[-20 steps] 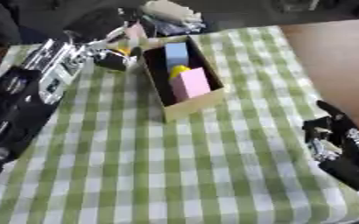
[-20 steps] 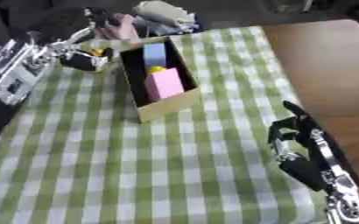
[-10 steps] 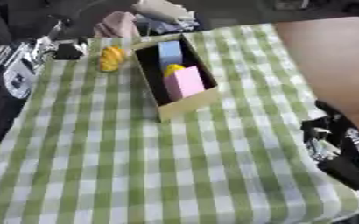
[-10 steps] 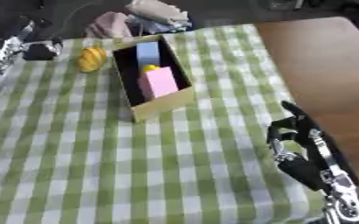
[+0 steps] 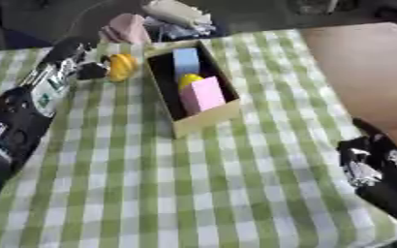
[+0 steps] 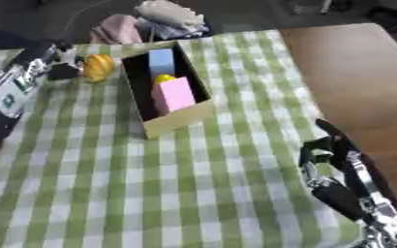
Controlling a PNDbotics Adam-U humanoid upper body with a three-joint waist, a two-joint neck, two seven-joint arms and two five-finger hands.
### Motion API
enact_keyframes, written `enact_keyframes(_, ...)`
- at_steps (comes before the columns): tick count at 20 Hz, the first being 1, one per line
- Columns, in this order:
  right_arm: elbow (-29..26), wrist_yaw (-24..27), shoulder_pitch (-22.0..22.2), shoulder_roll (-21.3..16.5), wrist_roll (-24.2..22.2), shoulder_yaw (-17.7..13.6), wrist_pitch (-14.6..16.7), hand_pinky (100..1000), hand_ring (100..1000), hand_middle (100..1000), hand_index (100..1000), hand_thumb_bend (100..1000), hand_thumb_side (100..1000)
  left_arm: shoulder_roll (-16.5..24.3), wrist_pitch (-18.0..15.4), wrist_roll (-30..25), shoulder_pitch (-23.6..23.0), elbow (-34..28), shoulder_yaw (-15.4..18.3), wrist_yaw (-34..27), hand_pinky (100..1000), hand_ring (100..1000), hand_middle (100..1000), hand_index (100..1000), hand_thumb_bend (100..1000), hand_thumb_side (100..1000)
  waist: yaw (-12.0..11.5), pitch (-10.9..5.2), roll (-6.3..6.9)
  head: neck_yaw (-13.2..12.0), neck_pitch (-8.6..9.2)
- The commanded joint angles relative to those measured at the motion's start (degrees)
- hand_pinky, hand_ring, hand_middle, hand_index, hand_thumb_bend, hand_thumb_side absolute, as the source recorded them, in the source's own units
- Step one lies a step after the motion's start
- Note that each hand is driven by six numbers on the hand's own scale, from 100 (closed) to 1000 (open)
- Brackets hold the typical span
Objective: Pick up objects on the table and place them in the box.
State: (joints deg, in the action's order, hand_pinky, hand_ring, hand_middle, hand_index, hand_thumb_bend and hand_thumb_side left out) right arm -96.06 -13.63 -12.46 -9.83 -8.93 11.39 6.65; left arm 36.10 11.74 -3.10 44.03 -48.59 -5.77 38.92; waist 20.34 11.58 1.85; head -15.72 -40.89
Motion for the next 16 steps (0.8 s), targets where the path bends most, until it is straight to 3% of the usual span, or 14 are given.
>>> enact_keyframes(1,-0.6,0.6,-0.7,-0.2,-0.2,0.1,0.0,659,784,599,968,100,443,0.7,0.5,1.3,1.3,0.1,0.2,-0.4,769,743,805,886,100,584,0.2,0.07,-0.85,-1.0,1.15)
enact_keyframes(9,-0.6,0.8,-0.8,-0.2,-0.1,0.1,-0.1,659,781,596,969,100,441,-0.8,0.0,1.5,0.7,0.6,-0.7,-0.3,750,714,767,858,100,423,0.5,0.47,-0.6,-4.2,1.92)
enact_keyframes(15,-0.6,0.8,-0.7,-0.2,-0.1,0.1,-0.1,658,779,594,969,100,439,-1.2,0.1,1.3,0.5,0.8,-0.8,1.2,714,648,701,813,100,223,0.4,0.56,-0.66,-4.4,1.94)
enact_keyframes(16,-0.6,0.8,-0.7,-0.2,-0.1,0.0,-0.2,658,779,593,969,100,440,-1.2,0.2,1.4,0.4,0.7,-0.8,1.4,709,637,689,804,100,223,0.4,0.57,-0.65,-4.4,1.92)
